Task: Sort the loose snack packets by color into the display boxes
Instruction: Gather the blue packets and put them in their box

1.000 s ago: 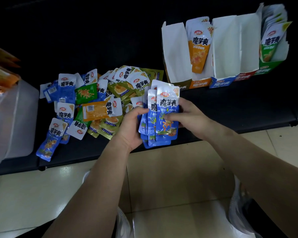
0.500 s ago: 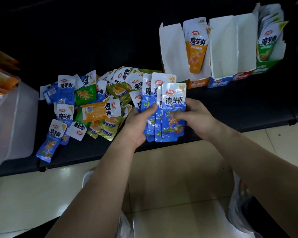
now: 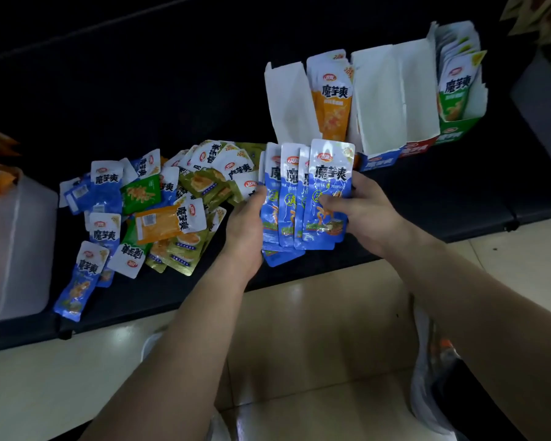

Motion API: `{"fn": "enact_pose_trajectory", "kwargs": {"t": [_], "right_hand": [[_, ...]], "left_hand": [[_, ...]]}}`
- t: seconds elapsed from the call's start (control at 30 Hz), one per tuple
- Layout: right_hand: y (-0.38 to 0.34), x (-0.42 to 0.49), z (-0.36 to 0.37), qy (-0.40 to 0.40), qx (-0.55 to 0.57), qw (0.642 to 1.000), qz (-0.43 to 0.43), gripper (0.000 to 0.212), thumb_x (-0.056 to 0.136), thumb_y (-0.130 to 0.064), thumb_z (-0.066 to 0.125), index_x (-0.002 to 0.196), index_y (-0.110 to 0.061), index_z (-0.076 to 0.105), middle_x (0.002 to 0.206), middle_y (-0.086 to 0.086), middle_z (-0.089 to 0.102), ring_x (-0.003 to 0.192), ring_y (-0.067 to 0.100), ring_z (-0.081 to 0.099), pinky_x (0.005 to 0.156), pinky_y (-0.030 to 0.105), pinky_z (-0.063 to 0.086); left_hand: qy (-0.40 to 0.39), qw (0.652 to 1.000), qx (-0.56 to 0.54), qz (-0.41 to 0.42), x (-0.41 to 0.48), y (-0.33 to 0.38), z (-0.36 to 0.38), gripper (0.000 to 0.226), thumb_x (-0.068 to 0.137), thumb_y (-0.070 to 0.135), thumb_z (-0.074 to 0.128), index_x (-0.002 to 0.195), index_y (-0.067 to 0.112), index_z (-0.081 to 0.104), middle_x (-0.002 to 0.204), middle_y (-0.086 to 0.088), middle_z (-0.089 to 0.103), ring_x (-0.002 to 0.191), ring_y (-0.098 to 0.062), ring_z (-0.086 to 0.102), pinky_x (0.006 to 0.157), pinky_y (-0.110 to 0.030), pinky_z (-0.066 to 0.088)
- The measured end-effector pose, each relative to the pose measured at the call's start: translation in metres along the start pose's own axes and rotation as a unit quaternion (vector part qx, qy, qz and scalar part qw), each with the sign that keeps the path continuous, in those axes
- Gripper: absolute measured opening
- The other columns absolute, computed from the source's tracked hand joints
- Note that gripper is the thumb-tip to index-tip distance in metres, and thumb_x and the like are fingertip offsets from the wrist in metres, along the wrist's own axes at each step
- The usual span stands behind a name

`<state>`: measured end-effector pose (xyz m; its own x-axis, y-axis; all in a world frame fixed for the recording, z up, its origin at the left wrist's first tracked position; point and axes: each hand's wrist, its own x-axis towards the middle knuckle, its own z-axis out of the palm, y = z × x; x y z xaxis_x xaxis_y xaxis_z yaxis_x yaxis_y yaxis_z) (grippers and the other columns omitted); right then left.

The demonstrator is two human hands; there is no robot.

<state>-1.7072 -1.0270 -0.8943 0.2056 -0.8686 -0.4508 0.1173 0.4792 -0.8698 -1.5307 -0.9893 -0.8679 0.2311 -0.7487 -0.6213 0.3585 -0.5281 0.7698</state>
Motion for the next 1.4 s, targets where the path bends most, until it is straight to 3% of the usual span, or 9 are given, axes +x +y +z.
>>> {"fn": "enact_pose_trajectory", "kwargs": {"t": [0.2,0.47,0.57,0.7,0.83,1.0,1.1,1.27,1.4], "right_hand": [[-0.029,0.002,-0.012,-0.032,0.029,0.999,0.030,0.030,0.088,0.012,0.061,0.114,-0.002,0.066,0.098,0.016,0.075,0.092,0.035,0.073,0.082,0.055,0.058],[-0.100,0.000,-0.046,-0.054,-0.077,0.995,0.030,0.032,0.087,0.009,0.065,0.117,-0.001,0.066,0.100,0.014,0.075,0.091,0.029,0.072,0.077,0.041,0.060],[-0.116,-0.008,-0.061,-0.063,-0.123,0.990,0.028,0.023,0.088,0.008,0.065,0.109,-0.001,0.067,0.087,0.012,0.071,0.076,0.024,0.069,0.056,0.030,0.055],[-0.111,-0.014,-0.077,-0.051,-0.135,0.989,0.045,0.028,0.088,0.002,0.068,0.115,-0.003,0.063,0.092,0.012,0.069,0.087,0.029,0.067,0.069,0.041,0.054],[-0.097,-0.015,-0.088,-0.048,-0.122,0.990,0.045,0.047,0.074,-0.010,0.070,0.120,-0.013,0.060,0.109,0.016,0.073,0.102,0.038,0.070,0.086,0.063,0.055],[-0.079,-0.011,-0.086,-0.042,-0.098,0.994,0.036,0.044,0.080,-0.003,0.056,0.122,-0.009,0.062,0.104,0.018,0.072,0.088,0.037,0.070,0.072,0.052,0.059],[-0.077,-0.003,-0.082,-0.030,-0.070,0.997,0.019,0.036,0.090,0.009,0.043,0.112,-0.004,0.069,0.101,0.022,0.073,0.093,0.046,0.068,0.082,0.054,0.058],[-0.095,0.020,-0.096,-0.001,-0.134,0.991,0.020,0.040,0.095,-0.020,0.058,0.135,-0.024,0.058,0.127,0.003,0.065,0.117,0.025,0.061,0.099,0.040,0.049],[-0.107,0.030,-0.129,0.088,-0.267,0.959,-0.015,0.034,0.098,-0.023,0.056,0.132,-0.019,0.056,0.103,0.001,0.060,0.102,0.023,0.061,0.088,0.037,0.051]], "left_hand": [[0.023,0.988,0.109,0.110,0.005,0.012,0.017,0.005,0.095,0.016,0.067,0.096,0.016,0.072,0.095,0.000,0.077,0.094,-0.020,0.074,0.093,-0.051,0.056],[-0.089,0.994,-0.040,0.044,-0.007,0.026,0.055,0.032,0.097,0.003,0.055,0.127,-0.001,0.061,0.123,-0.023,0.067,0.111,-0.039,0.067,0.094,-0.057,0.053],[-0.151,0.983,-0.101,-0.011,-0.012,0.025,0.074,0.043,0.095,0.010,0.050,0.137,0.002,0.055,0.134,-0.023,0.061,0.121,-0.040,0.061,0.103,-0.058,0.047],[-0.204,0.974,-0.089,-0.030,-0.017,0.025,0.103,0.056,0.094,0.045,0.058,0.138,0.011,0.056,0.134,-0.018,0.063,0.121,-0.035,0.062,0.104,-0.053,0.048],[-0.164,0.985,-0.015,0.054,-0.014,0.009,0.124,0.059,0.078,0.028,0.076,0.132,0.013,0.058,0.121,-0.013,0.071,0.108,-0.031,0.070,0.090,-0.049,0.058],[-0.102,0.987,0.081,0.097,-0.001,-0.015,0.139,0.063,0.077,0.010,0.084,0.130,0.011,0.050,0.114,-0.011,0.072,0.097,-0.024,0.074,0.081,-0.044,0.061],[-0.102,0.982,0.105,0.118,0.009,-0.018,0.135,0.051,0.080,0.010,0.082,0.123,0.015,0.056,0.110,-0.009,0.074,0.096,-0.023,0.074,0.079,-0.040,0.061],[-0.053,0.973,0.163,0.155,0.023,0.018,0.131,0.042,0.076,0.014,0.084,0.112,0.018,0.063,0.096,0.001,0.077,0.082,-0.014,0.075,0.066,-0.028,0.059],[0.006,0.971,0.173,0.168,0.045,0.055,0.139,0.041,0.078,0.025,0.081,0.113,0.017,0.060,0.096,0.002,0.074,0.077,-0.013,0.075,0.063,-0.026,0.058]]}}
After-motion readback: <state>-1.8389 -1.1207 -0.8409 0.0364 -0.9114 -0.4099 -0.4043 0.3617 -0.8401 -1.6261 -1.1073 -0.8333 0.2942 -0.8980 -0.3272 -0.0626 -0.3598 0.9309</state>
